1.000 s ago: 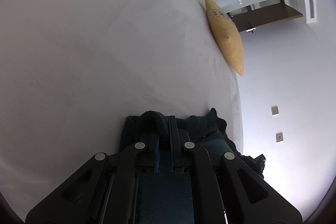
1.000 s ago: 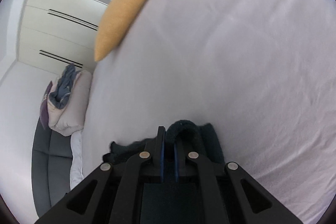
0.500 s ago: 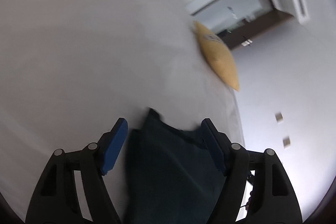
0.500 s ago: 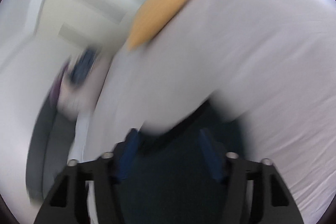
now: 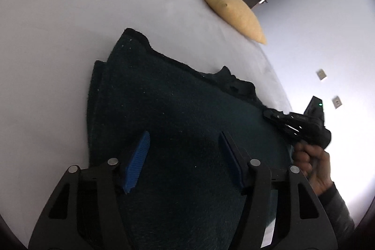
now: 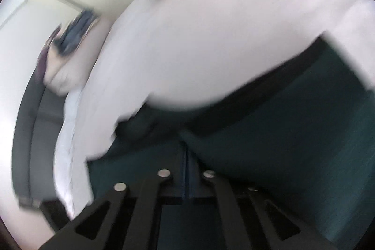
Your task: Fold small clothes
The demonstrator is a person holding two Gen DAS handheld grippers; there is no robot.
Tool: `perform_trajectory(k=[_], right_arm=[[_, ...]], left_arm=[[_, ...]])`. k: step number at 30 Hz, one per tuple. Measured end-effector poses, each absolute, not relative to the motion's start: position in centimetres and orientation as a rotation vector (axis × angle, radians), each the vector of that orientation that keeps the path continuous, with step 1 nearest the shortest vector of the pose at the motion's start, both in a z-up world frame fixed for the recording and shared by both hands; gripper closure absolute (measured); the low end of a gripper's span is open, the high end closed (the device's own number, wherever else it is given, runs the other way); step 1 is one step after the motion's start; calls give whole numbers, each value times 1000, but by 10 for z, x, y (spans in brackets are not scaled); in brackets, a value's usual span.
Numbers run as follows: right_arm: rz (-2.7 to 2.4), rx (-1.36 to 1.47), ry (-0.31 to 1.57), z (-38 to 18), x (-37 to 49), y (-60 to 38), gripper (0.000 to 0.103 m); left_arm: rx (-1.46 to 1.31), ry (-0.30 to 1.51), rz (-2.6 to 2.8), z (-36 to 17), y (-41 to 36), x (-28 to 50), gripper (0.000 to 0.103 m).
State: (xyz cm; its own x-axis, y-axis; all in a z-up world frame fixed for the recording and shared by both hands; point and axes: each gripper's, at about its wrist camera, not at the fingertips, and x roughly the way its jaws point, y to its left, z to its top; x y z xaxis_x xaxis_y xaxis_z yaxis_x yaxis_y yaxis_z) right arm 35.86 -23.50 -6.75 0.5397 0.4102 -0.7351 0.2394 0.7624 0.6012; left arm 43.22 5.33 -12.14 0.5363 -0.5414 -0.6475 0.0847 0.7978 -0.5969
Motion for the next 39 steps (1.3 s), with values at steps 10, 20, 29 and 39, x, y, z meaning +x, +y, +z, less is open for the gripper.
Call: perform_trajectory(k=[10,20,29,39], right_arm=[[176,870,807,-28,283,-269,55],[91,989,738,-60,199,-334,56],[369,874,834,-39,183,-269,46],[137,925,783,-40,161,-287,46]], left_arm=[[-543,905,-386,-121,61,413,45],[-538,905,-369,-113,71,386,45],[-562,899,-320,-112,86,349,45],[-573,896,-268,-106,111,297,45]])
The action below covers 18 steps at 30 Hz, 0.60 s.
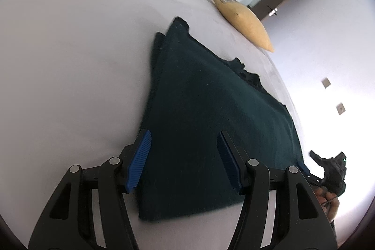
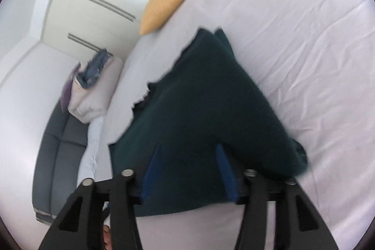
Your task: Fold small clothes
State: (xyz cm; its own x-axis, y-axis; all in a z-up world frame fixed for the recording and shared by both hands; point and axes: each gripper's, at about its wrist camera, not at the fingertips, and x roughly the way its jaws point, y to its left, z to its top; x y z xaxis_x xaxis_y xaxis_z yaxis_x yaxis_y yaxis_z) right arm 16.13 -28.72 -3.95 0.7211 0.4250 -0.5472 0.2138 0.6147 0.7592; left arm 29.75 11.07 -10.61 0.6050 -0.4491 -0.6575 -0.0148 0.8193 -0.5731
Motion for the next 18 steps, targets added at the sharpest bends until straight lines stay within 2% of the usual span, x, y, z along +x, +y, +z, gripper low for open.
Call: perform_trajectory(k=[3,7,12,13,16,18], right_arm=[[328,959,762,-26,158,-261,46],[543,898,847,-22,179,-192,46],[532,866,1050,-69,198,-146,48],[524,887,1052,-76,202,-144,61],[468,963,990,-85,181,-184,73],[409,1006,941,-88,167,-211,79]], left_arm=[[-560,856,-301,-84,102,286,45],[-488,846,-411,-67,61,288,45],[-367,990,-413,-106,20,294,46],[-361,969,-426,-108,23,289,46],[-366,959,-451,-109,37,274,46],[-366,960,-452,-109,45,270,51]])
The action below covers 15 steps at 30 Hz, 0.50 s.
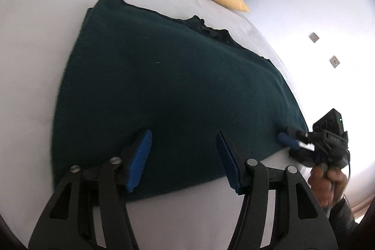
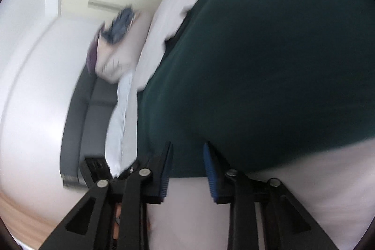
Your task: Fold small clothes
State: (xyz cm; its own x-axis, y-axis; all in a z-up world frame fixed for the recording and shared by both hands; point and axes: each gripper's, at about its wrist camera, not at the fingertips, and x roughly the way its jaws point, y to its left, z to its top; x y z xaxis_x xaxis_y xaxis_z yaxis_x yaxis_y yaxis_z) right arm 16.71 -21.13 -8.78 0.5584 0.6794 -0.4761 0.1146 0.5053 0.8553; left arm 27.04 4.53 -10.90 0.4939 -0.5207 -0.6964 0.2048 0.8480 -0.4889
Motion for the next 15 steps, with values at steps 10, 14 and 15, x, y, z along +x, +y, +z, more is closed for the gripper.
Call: perform_trajectory(k=[10,14,15], right_arm=[[71,1133,717,-79,91,-343,87],[27,1082,673,-55,67,-340,54],[41,1071,669,-49,66,-334,52]], left_arm=[[-453,960,-440,-113,102,238,69],[-509,937,-371,-106,143,215,68],[-534,925,-361,-103,154,210,66]])
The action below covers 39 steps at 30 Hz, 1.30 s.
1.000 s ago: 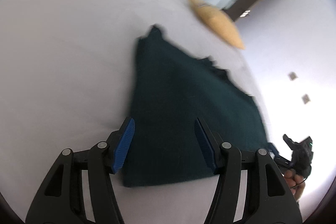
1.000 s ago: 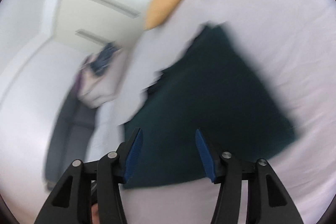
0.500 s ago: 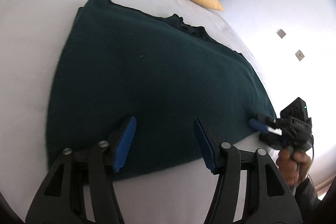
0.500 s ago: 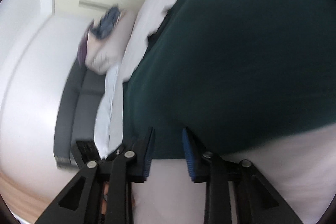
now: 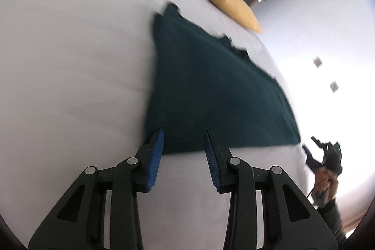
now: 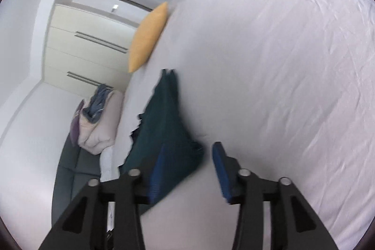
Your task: Fold small clothes
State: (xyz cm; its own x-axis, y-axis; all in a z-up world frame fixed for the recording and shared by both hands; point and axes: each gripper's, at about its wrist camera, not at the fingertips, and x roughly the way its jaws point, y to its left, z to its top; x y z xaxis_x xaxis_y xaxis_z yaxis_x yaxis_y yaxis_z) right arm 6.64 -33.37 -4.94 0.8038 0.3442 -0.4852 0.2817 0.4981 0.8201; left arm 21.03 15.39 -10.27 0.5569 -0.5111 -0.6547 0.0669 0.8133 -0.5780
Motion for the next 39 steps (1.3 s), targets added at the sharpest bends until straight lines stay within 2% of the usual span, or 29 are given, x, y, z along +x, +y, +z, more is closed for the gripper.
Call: perform_trajectory(k=[2,3,5,10,15,22,24,25,26,27,28,29,31,35,39], right_arm=[[79,1041,663,-39,73,-317,39],[101,1040,666,-35,81,-309,38],[169,1037,676,-26,94,-293,38],[333,987,772,-13,143,-233,37],[450,913,864,-5,188,-173,37],[515,902,949,-19,212,-137,37],[527,887,973,-21,218,-128,37],[531,880,985,-22,223,-121,37],[536,871,1001,-24,227,-114,37],[539,866,1011,-25,232,-108,37],[540,861,1021,-26,239,-100,37],[547,853,1030,-27,243,-93,37],[562,829,1049,-28,252,-80,37],[594,810,1086,-33,269,-60,37],[567,787,1155,-53,283,-51,37]], left_arm=[[-570,895,-273,-91,175,208,29],[-597,873,-258,-87,183,208,24],[-668,872,-286,-86,195,216,22],[-850,1060,-412,-116,193,248,22],[-873,1177,-543,-124,181,273,22],[-951,1272,-691,-143,174,312,22],[-942,1268,-697,-144,167,318,24],[-951,1266,-699,-145,166,318,28],[-971,1270,-703,-147,168,314,40],[-988,1277,-703,-151,168,313,47],[-1001,1284,-701,-154,168,311,64],[-1007,1295,-693,-159,170,307,74],[-1023,1293,-685,-164,173,303,83],[-1066,1234,-675,-162,183,293,92],[-1078,1176,-665,-148,187,283,94]])
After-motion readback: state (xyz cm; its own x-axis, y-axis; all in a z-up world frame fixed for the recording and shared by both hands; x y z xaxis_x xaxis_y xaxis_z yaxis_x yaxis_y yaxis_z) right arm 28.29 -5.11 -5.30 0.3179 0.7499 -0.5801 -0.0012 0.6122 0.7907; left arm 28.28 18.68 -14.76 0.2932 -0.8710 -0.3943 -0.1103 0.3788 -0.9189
